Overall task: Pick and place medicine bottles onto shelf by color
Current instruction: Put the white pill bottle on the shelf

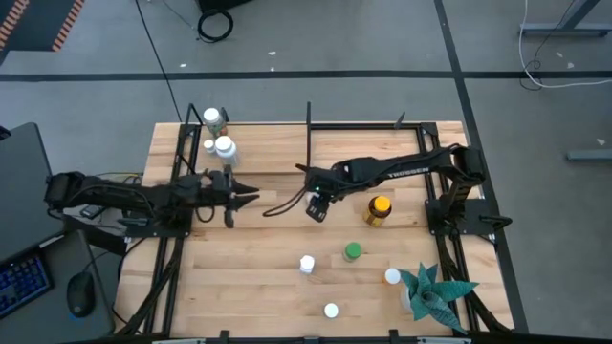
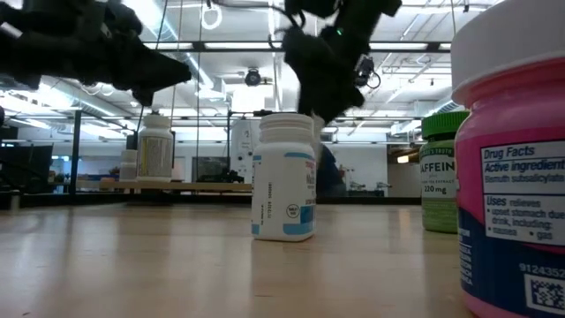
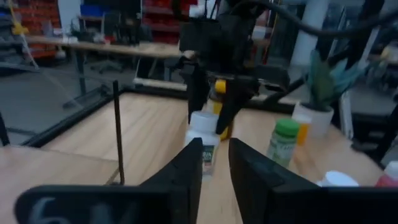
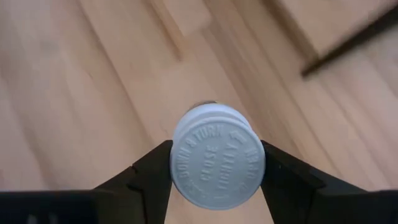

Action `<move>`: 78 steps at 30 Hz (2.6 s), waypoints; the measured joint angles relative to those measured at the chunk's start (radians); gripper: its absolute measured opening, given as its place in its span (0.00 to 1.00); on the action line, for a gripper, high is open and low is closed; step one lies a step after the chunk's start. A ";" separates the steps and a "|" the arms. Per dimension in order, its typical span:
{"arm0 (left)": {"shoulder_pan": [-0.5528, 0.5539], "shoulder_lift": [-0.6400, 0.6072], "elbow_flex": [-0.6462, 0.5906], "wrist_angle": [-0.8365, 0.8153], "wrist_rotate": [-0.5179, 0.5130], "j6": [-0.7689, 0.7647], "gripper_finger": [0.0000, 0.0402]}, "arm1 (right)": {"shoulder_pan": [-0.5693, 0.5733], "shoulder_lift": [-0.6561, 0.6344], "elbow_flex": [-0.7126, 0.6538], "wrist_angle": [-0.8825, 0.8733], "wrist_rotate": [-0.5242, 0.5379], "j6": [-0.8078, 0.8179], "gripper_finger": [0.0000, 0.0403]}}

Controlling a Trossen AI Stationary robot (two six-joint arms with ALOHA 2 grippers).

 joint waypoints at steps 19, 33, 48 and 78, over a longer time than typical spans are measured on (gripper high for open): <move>-0.006 -0.054 -0.021 0.022 0.002 -0.087 0.24 | -0.079 0.189 0.487 -0.131 0.016 -0.262 0.53; -0.007 -0.055 -0.021 0.023 0.002 -0.094 0.23 | -0.223 0.418 0.852 -0.342 -0.026 -0.362 0.53; -0.007 -0.054 -0.021 0.014 0.009 -0.096 0.24 | -0.246 0.476 0.851 -0.362 -0.034 -0.389 0.53; -0.007 -0.054 -0.021 -0.003 0.009 -0.096 0.24 | -0.254 0.474 0.785 -0.397 -0.045 -0.364 0.55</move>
